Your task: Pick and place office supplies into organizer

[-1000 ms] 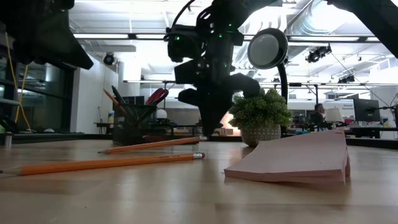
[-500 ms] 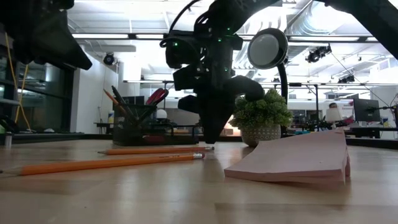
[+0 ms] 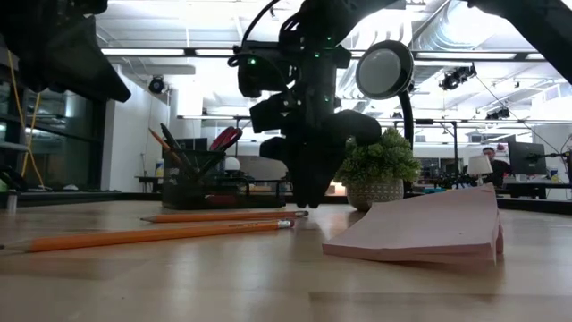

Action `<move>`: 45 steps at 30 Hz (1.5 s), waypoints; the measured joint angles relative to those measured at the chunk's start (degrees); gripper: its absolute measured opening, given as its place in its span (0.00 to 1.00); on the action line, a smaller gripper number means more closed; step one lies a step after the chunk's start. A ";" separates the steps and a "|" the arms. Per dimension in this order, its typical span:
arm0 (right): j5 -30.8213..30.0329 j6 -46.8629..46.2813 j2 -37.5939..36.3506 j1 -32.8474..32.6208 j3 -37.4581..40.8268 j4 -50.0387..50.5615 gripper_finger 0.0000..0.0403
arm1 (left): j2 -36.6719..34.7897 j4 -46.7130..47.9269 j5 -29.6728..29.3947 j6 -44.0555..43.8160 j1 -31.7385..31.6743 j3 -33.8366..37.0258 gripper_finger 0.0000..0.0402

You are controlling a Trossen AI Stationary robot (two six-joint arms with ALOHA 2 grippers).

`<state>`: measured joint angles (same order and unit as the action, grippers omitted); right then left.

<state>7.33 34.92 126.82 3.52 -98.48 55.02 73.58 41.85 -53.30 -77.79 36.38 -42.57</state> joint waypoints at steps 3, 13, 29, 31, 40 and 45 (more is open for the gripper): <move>-0.34 -0.05 0.00 -0.54 0.00 -1.23 0.24 | 0.00 0.04 0.27 -0.01 0.00 0.00 0.01; -1.99 -0.44 1.61 -1.32 -0.13 -1.76 0.21 | -0.02 0.20 0.38 -0.01 0.00 0.00 0.01; -5.65 -4.05 1.57 -1.34 -0.11 0.92 0.20 | -0.02 1.10 0.38 -0.08 0.00 0.00 0.01; -6.80 -5.71 1.57 -1.34 -0.11 1.63 0.20 | -0.02 1.42 0.36 -0.46 0.00 0.00 0.01; -6.73 -6.45 1.57 -1.34 -0.07 2.13 0.05 | -0.02 1.86 0.36 -0.60 -0.07 0.00 0.01; -6.38 -6.45 1.55 -1.30 -0.07 2.08 0.02 | -0.02 1.86 0.33 -0.60 -0.07 0.00 0.01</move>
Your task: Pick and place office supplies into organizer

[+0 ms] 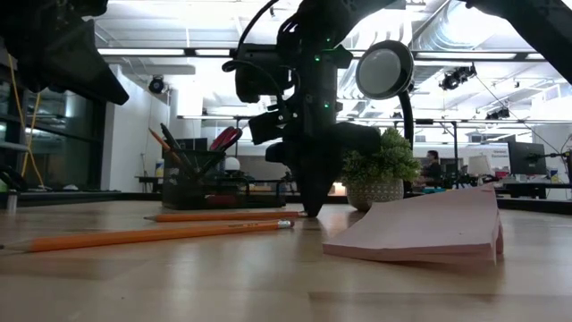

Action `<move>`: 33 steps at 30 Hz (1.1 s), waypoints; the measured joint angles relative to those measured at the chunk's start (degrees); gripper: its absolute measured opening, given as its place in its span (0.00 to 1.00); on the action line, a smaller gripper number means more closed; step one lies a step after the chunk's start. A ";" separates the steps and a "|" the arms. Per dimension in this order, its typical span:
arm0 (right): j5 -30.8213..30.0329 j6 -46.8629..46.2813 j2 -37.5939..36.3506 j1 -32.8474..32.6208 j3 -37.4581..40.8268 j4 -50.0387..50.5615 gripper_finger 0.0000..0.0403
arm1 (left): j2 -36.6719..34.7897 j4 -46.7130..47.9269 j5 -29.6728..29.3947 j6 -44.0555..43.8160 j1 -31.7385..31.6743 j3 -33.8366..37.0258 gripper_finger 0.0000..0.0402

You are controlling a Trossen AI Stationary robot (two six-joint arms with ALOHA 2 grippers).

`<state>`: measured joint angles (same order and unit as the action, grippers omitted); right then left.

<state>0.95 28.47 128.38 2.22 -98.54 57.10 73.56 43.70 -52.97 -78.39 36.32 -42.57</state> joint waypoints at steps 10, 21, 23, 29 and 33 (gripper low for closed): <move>3.25 -0.04 -1.25 0.20 0.20 0.98 0.01 | 0.00 -0.02 -0.41 -0.37 0.07 0.00 0.01; 7.63 -0.44 -7.48 2.61 0.13 0.35 0.00 | 0.00 0.95 -0.57 -0.50 0.07 0.00 0.01; 8.65 -0.54 -8.05 3.00 0.13 0.00 0.00 | 0.00 1.01 -0.68 -0.50 0.07 -0.01 0.01; 8.77 -1.49 -9.72 4.12 0.11 0.33 0.00 | -0.37 0.98 -0.72 -0.52 0.08 -0.02 0.01; 7.60 -1.61 -11.59 5.21 0.11 -0.63 0.00 | -2.30 1.00 -2.24 0.56 0.09 -0.07 0.01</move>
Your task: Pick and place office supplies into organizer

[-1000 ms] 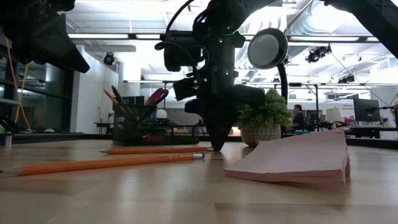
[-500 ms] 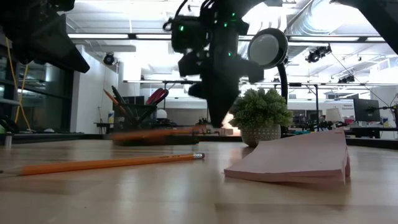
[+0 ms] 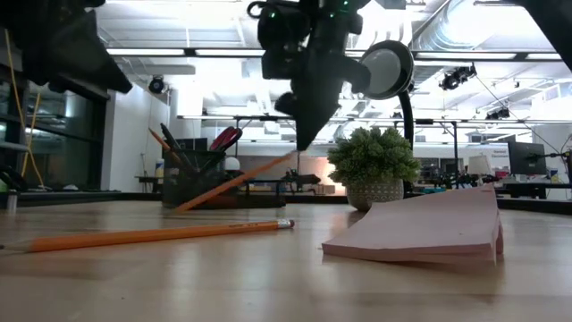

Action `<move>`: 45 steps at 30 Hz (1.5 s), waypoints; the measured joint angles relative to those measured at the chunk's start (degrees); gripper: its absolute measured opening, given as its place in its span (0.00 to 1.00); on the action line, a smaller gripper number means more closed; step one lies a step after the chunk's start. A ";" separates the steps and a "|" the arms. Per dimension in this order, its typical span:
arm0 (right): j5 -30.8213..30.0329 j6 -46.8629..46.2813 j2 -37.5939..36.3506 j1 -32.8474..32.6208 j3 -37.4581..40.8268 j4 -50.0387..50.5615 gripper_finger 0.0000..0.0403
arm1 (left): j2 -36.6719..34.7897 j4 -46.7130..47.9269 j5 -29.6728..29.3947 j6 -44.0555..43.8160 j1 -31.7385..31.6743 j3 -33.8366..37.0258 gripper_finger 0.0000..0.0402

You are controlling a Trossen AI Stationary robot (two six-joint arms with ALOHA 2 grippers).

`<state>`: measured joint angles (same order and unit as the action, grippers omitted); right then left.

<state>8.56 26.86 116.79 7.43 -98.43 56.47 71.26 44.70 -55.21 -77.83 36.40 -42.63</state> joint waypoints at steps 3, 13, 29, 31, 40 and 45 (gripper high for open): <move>-1.21 -0.09 -1.68 1.17 -0.04 -0.76 0.00 | -2.15 0.35 -3.09 2.02 -0.01 0.00 0.01; -0.63 -0.10 -3.73 3.50 -0.07 -3.94 0.00 | -5.46 0.77 -7.12 13.68 -3.16 0.00 0.01; 2.43 -6.49 -3.66 3.07 -0.07 -4.53 0.00 | -5.41 -17.86 15.16 42.05 -21.79 0.00 0.01; 7.26 -7.34 -3.97 3.06 -0.07 -1.93 0.00 | -5.41 -16.98 15.09 42.05 -21.84 0.00 0.01; 23.31 -8.22 -4.06 -0.29 -0.07 1.14 0.00 | -5.43 -16.69 20.80 46.07 -21.77 0.00 0.01; 22.93 -16.34 -4.06 -2.47 -0.07 -0.77 0.00 | -6.02 -17.58 25.78 53.32 -21.77 0.02 0.01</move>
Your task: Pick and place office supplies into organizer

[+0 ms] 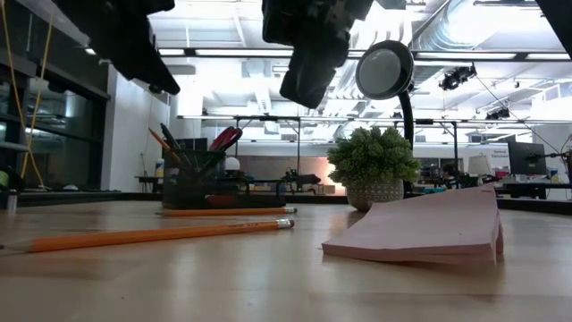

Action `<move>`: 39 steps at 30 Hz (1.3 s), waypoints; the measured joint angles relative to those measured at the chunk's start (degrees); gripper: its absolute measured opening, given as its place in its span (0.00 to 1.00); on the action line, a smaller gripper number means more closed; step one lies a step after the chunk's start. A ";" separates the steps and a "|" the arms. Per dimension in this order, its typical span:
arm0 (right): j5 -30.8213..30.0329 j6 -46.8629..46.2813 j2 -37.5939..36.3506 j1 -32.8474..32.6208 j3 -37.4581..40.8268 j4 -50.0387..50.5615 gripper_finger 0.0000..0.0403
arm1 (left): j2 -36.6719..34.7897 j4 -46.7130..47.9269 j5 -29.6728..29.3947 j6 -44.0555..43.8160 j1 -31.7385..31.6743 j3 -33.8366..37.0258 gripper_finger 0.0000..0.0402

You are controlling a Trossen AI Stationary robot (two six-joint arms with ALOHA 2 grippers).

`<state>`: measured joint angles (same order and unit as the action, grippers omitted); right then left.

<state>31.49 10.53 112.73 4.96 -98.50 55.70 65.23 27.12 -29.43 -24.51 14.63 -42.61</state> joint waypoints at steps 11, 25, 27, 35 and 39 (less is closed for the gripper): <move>-14.78 -9.87 0.00 -10.31 0.00 5.80 0.00 | -0.35 -0.61 6.81 5.61 1.01 0.02 0.01; -32.34 -40.91 -23.99 -26.10 37.41 -20.95 0.00 | 1.42 -3.03 3.40 -0.98 7.13 0.02 0.01; -36.96 -49.61 -27.67 -28.02 42.43 -26.64 0.00 | 1.42 -3.37 2.51 -1.84 7.13 0.02 0.01; -42.49 -68.56 -29.08 -35.06 53.01 -43.78 0.00 | 1.42 -10.19 -1.73 -5.90 7.10 0.02 0.01; -42.79 -67.85 -26.89 -39.49 54.57 -48.05 0.00 | 1.42 -12.25 -0.98 -6.15 7.13 0.02 0.01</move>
<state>-11.30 -57.32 85.84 -34.52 -43.93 7.65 66.65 14.87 -30.40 -30.66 21.76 -42.59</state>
